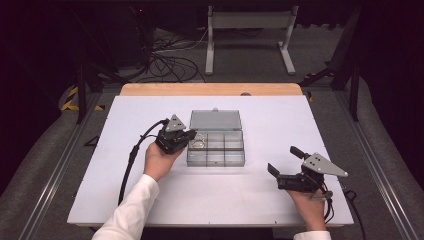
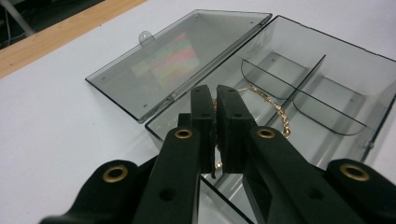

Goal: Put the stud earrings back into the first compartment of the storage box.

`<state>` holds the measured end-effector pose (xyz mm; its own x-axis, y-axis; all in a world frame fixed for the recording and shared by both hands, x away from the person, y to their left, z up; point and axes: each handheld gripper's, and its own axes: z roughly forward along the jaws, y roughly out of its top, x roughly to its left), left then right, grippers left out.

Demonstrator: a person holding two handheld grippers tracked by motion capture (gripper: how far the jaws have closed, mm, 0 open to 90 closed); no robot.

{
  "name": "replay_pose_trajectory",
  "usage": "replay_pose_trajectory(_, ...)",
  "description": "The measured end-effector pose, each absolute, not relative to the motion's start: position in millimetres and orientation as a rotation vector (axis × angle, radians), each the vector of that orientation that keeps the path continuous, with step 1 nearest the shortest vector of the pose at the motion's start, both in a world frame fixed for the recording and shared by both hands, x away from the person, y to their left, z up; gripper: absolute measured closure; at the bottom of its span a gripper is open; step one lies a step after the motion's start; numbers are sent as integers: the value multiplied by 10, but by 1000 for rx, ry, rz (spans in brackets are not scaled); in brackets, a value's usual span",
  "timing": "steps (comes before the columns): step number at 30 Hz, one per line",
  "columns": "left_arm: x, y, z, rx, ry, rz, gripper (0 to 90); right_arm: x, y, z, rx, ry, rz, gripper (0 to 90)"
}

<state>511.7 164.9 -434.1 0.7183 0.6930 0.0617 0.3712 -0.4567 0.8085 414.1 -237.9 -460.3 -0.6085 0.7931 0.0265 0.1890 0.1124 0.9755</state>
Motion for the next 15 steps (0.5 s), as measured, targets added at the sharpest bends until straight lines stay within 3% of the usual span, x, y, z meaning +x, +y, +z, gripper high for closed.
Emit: replay_pose_trajectory(15,5306,1552,-4473,2135,857,539,862,4145,-2385,-4605,954,1879,1520,0)
